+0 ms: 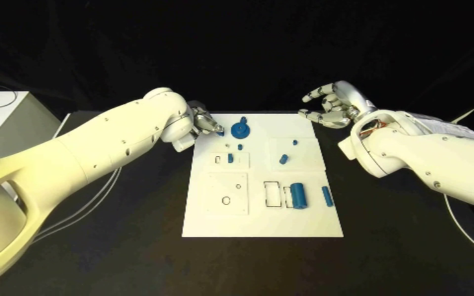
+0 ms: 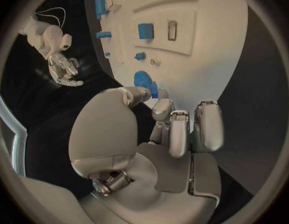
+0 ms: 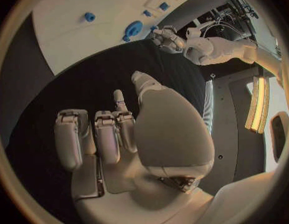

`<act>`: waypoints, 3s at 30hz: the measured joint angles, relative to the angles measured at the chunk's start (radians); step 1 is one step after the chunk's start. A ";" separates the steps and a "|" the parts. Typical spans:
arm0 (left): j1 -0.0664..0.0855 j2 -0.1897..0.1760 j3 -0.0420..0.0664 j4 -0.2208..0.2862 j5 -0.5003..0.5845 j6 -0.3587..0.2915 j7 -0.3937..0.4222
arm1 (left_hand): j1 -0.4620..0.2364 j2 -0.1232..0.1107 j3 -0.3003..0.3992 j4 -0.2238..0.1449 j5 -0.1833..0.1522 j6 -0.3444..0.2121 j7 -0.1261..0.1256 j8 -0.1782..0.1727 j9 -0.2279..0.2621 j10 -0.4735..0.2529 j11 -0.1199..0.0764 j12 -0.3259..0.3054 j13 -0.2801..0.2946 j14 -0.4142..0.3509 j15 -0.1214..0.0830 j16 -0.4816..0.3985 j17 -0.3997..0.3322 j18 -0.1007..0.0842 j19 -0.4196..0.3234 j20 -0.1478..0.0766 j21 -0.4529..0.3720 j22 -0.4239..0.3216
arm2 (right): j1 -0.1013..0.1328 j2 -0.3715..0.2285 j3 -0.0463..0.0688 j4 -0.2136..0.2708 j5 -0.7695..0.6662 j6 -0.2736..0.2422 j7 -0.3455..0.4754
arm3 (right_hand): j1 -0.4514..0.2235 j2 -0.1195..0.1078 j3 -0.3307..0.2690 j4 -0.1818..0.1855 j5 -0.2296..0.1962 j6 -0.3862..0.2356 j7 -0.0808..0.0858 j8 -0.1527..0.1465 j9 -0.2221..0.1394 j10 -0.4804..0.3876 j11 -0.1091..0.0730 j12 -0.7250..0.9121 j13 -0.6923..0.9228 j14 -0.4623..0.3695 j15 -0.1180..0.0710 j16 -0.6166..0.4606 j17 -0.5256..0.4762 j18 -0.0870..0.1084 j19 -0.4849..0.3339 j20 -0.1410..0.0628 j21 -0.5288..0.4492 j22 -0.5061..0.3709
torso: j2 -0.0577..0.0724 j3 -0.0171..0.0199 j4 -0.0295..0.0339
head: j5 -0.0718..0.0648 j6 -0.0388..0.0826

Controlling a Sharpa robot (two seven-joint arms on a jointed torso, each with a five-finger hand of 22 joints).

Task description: Assemble the parts on the task board

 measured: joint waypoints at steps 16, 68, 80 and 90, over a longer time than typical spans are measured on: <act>-0.002 -0.153 -0.032 0.259 0.038 -0.078 0.018 | -0.035 -0.009 -0.042 -0.042 0.137 0.041 -0.010 0.000 -0.011 0.041 -0.010 0.026 0.043 0.000 -0.007 0.000 0.000 0.000 0.030 -0.008 0.026 0.034 | -0.002 -0.003 0.000 -0.008 0.000 0.000 0.000 | 0.000 0.000 0.000 0.000 0.000 0.000 0.000 0.000 0.001 0.000 0.000 0.000 0.000 0.000 0.000 0.000 0.000 0.000 0.000 0.000 0.000 0.000 | -0.015 0.0011 0.0127 | 0.005 -0.005; -0.047 -0.154 -0.130 0.329 -0.162 -0.148 -0.005 | -0.051 -0.018 -0.050 -0.050 0.151 0.055 -0.016 -0.003 -0.014 0.059 -0.014 0.038 0.054 -0.004 -0.011 0.000 0.000 0.000 0.040 -0.012 0.030 0.034 | -0.007 -0.005 -0.001 -0.008 -0.007 0.000 0.001 | 0.000 0.000 0.000 0.000 0.006 0.000 0.000 0.000 0.001 0.000 0.000 0.000 0.000 0.000 0.000 0.000 0.000 0.000 0.000 0.000 0.000 -0.001 | -0.028 0.0020 0.0221 | 0.001 -0.047; -0.047 -0.152 -0.132 0.326 -0.175 -0.128 -0.007 | -0.051 -0.017 -0.050 -0.050 0.153 0.053 -0.014 -0.004 -0.015 0.059 -0.013 0.038 0.052 -0.004 -0.011 0.000 0.000 0.000 0.040 -0.012 0.030 0.034 | -0.007 -0.006 -0.001 -0.008 -0.007 0.000 0.001 | -0.009 0.001 0.000 0.000 0.006 0.000 0.000 0.000 0.001 0.000 0.000 0.000 0.000 0.000 0.000 0.000 0.000 0.000 0.000 0.000 0.000 0.000 | -0.028 0.0015 0.0225 | 0.001 -0.054; -0.047 -0.151 -0.134 0.324 -0.178 -0.117 -0.008 | -0.050 -0.016 -0.050 -0.050 0.153 0.054 -0.012 -0.004 -0.015 0.059 -0.013 0.038 0.051 -0.004 -0.011 0.000 0.000 0.000 0.040 -0.012 0.030 0.034 | -0.007 -0.006 -0.001 -0.008 -0.007 0.000 0.001 | -0.009 0.001 0.000 0.000 0.006 0.000 0.000 0.000 0.001 0.000 0.000 0.000 0.000 0.000 0.000 0.000 0.000 0.000 0.000 0.000 0.000 0.000 | -0.028 0.0015 0.0225 | 0.002 -0.056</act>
